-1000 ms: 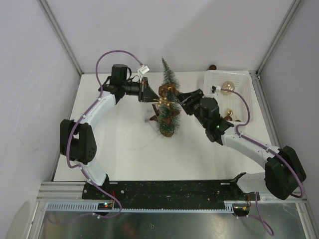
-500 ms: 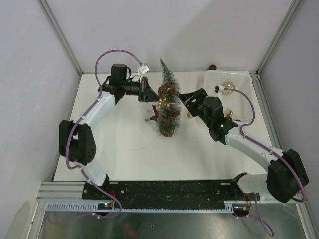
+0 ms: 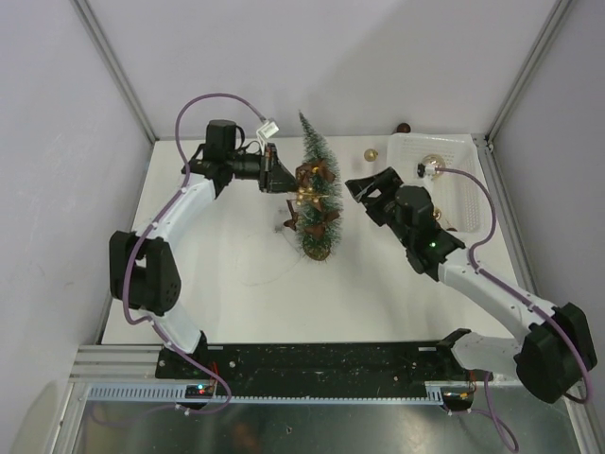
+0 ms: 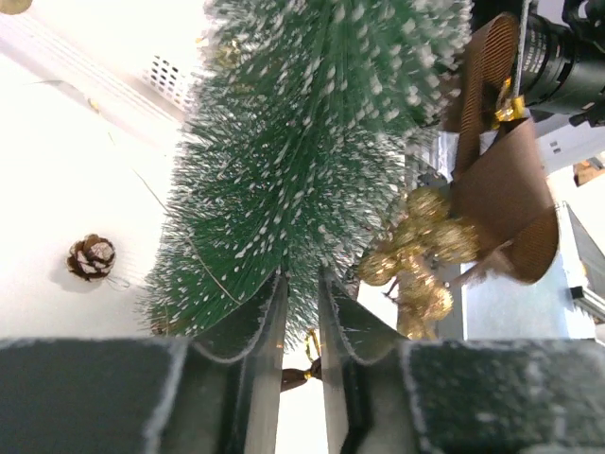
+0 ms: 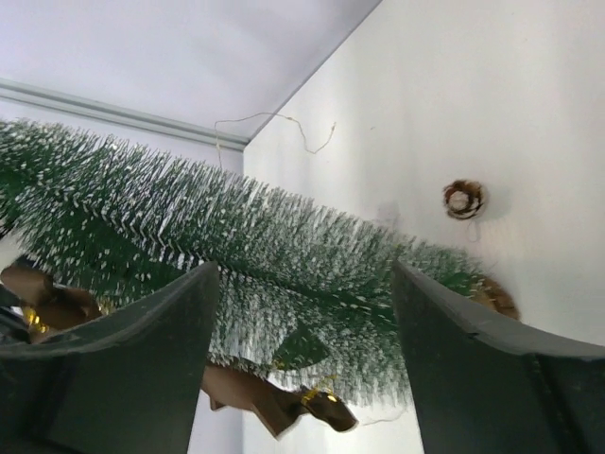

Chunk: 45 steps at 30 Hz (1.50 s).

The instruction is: Decorate the small christmas tree

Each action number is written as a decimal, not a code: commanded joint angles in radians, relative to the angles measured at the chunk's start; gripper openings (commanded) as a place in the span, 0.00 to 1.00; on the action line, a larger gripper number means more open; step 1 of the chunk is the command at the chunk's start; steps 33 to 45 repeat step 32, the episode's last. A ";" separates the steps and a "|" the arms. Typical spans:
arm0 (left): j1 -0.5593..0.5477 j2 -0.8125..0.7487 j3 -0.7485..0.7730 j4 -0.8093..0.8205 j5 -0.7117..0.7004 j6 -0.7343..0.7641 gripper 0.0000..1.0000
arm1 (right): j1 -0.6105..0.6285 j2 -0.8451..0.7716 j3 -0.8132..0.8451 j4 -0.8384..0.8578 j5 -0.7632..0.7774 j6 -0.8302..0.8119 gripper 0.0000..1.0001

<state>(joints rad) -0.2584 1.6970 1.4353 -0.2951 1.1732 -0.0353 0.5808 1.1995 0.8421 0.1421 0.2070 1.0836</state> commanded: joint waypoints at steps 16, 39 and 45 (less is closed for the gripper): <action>0.222 -0.247 -0.168 -0.121 -0.343 0.074 1.00 | -0.265 -0.257 -0.022 -0.403 -0.011 -0.368 0.99; 0.289 -0.286 -0.307 -0.179 -0.779 0.179 1.00 | -0.376 -0.266 0.013 -0.517 -0.082 -0.502 0.99; 0.289 -0.286 -0.307 -0.179 -0.779 0.179 1.00 | -0.376 -0.266 0.013 -0.517 -0.082 -0.502 0.99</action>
